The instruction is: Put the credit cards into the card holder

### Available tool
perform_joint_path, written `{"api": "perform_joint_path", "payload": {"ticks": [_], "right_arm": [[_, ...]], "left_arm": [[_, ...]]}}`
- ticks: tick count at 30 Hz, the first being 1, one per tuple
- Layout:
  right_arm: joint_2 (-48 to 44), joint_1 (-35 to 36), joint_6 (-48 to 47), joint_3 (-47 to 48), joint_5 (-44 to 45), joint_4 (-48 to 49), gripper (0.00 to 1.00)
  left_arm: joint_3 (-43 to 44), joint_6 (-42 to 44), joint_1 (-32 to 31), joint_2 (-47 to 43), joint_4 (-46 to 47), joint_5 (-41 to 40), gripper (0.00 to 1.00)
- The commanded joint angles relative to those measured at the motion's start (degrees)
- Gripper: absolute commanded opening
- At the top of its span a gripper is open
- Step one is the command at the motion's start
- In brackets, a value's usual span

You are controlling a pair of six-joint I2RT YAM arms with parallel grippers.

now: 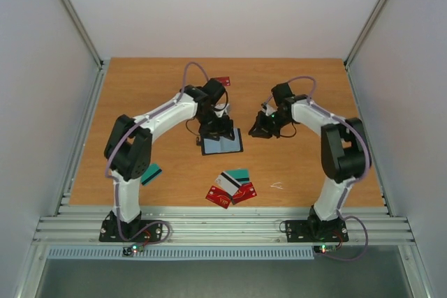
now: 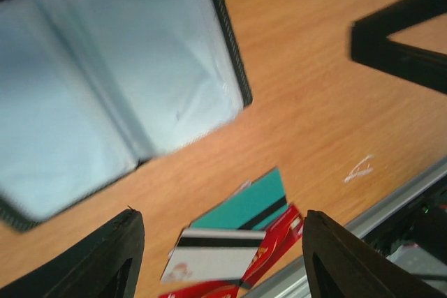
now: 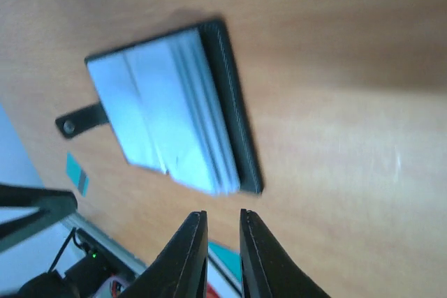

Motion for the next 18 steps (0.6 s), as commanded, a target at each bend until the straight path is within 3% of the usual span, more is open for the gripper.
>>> {"api": "perform_joint_path", "payload": {"ticks": [1, 8, 18], "right_arm": [[-10.2, 0.1, 2.2, -8.5, -0.8, 1.1, 0.18], [-25.7, 1.4, 15.7, -29.3, -7.5, 13.4, 0.25], [-41.7, 15.1, 31.0, -42.4, -3.7, 21.1, 0.33]], "left_arm": [[-6.3, 3.7, 0.2, -7.0, 0.3, -2.5, 0.63], [-18.8, 4.8, -1.4, -14.6, 3.1, -2.1, 0.61], [-29.0, -0.1, -6.7, -20.2, 3.5, -5.5, 0.55]]}}
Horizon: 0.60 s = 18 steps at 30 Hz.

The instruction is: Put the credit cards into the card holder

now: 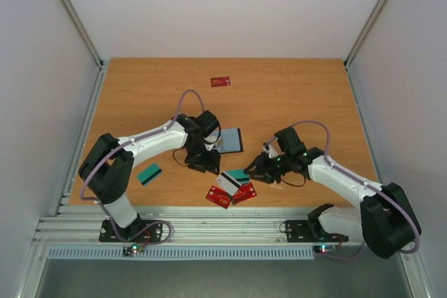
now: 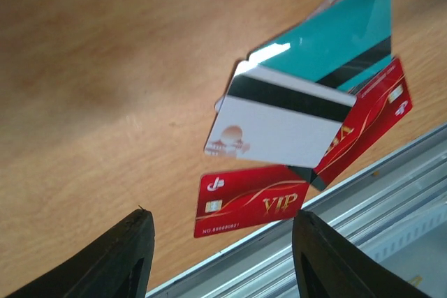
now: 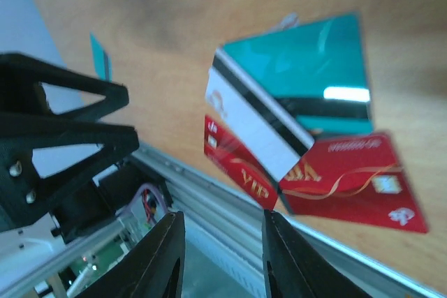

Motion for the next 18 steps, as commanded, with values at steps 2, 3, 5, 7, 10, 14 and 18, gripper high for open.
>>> {"api": "perform_joint_path", "payload": {"ticks": [2, 3, 5, 7, 10, 14, 18], "right_arm": [[-4.9, 8.0, 11.9, -5.5, 3.5, 8.1, 0.34], [-5.7, 9.6, 13.5, -6.2, 4.4, 9.3, 0.34], [-6.6, 13.0, 16.0, -7.1, 6.7, 10.3, 0.36], [-6.8, 16.8, 18.2, -7.4, 9.2, 11.0, 0.38], [-6.7, 22.6, 22.7, -8.4, 13.6, 13.4, 0.4], [-5.4, 29.6, 27.7, -10.0, 19.9, 17.2, 0.41], [-2.7, 36.4, 32.0, -9.7, 27.6, 18.6, 0.43]], "left_arm": [[-4.9, -3.2, -1.3, -4.1, 1.9, -1.3, 0.55], [-5.7, -3.8, -1.5, -4.4, 2.0, -1.0, 0.54], [-7.0, -4.3, -2.1, -4.9, 2.5, -0.3, 0.54], [-8.1, -4.4, -2.7, -5.1, 3.1, 0.8, 0.53], [-8.7, -4.0, -3.2, -5.2, 3.3, 1.6, 0.53], [-9.6, -3.4, -3.4, -4.9, 5.1, 1.6, 0.52], [-11.5, -3.5, -3.5, -4.2, 7.2, 2.3, 0.5]]}}
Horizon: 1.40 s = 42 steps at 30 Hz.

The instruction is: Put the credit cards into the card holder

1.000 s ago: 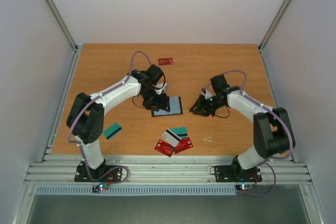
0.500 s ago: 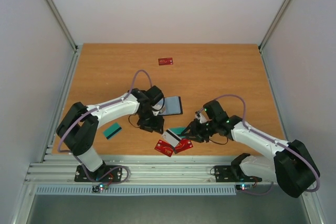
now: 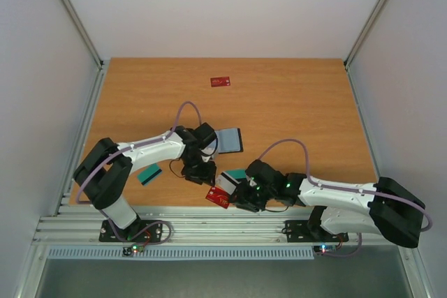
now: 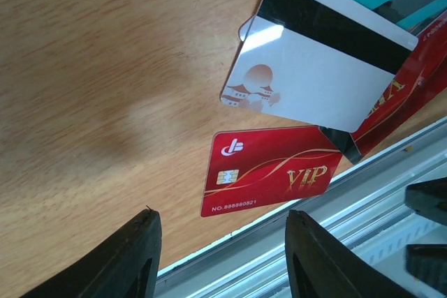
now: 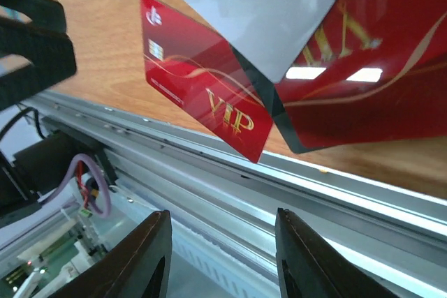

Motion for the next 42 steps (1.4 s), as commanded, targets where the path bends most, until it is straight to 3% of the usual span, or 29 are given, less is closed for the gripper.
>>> {"api": "perform_joint_path", "payload": {"ticks": [1, 6, 20, 42], "right_arm": [[2.6, 7.1, 8.3, -0.5, 12.1, 4.8, 0.43], [6.3, 11.0, 11.8, -0.5, 16.3, 8.1, 0.44], [17.7, 12.5, 15.5, 0.5, 19.4, 18.8, 0.43], [17.3, 13.1, 16.2, -0.1, 21.9, 19.0, 0.36]], "left_arm": [[-2.5, -0.3, -0.3, -0.6, 4.8, 1.8, 0.49], [-3.8, 0.3, -0.7, 0.6, 7.3, 3.4, 0.49], [-4.4, 4.0, -0.9, 3.6, 7.5, 4.5, 0.49], [-6.5, 4.6, -1.5, 5.0, 8.9, 12.8, 0.45]]}}
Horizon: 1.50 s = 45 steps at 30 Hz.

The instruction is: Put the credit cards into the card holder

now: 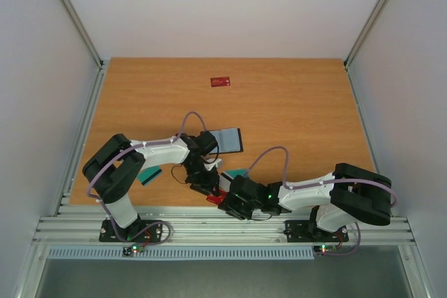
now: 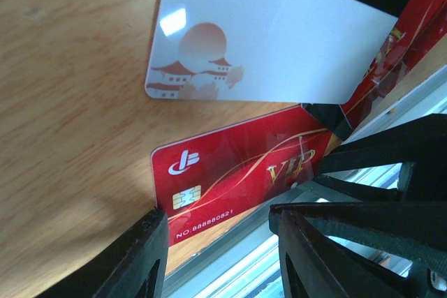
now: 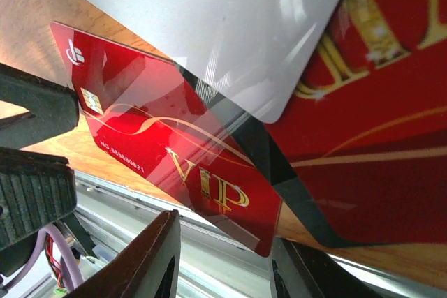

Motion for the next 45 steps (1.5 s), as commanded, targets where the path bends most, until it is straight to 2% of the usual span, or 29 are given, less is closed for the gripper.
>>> {"api": "perform_joint_path", "payload": {"ticks": [1, 26, 45], "right_arm": [[-0.3, -0.1, 0.0, -0.1, 6.2, 1.5, 0.36], [-0.3, -0.1, -2.2, 3.8, 5.5, -2.5, 0.21], [1.1, -0.1, -4.3, 8.3, 2.7, -4.8, 0.12]], "left_arm": [[-1.4, 1.1, -0.5, 0.4, 0.9, 2.2, 0.45], [-3.0, 1.9, -0.6, 0.0, 0.1, 2.3, 0.44], [-2.0, 0.8, -0.5, -2.1, -3.6, -2.9, 0.43]]}}
